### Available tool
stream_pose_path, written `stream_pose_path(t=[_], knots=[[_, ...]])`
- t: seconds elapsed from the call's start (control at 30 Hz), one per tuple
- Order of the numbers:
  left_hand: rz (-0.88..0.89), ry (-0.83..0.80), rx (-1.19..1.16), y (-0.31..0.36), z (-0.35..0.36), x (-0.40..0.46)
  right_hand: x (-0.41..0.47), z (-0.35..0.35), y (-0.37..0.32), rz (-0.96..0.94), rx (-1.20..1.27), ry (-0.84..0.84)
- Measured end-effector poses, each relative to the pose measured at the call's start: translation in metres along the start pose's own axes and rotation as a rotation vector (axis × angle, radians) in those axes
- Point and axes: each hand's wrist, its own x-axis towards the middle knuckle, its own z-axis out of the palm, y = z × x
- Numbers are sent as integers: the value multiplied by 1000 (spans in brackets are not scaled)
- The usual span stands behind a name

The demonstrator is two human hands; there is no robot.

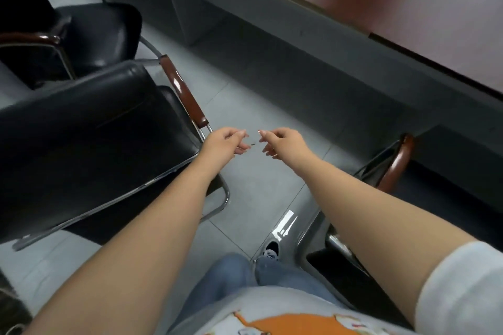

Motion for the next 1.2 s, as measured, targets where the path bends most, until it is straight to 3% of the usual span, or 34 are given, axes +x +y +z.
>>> stream_pose_path(t=[0.27,0.6,0.77,1.1,1.2], knots=[[-102,56,-19,7,1,62,68,-14,-16,62,-32,-59],[-207,306,-34,2,3,138,174,-3,-52,59,-301,-191],[-288,484,-110,-5,-6,147,212,29,-80,35,-485,-355],[-525,959,-522,-11,-43,184,282,110,-107,-48,-836,-786],[-589,1011,-596,-19,-51,198,303,122,-109,-36,-908,-873]])
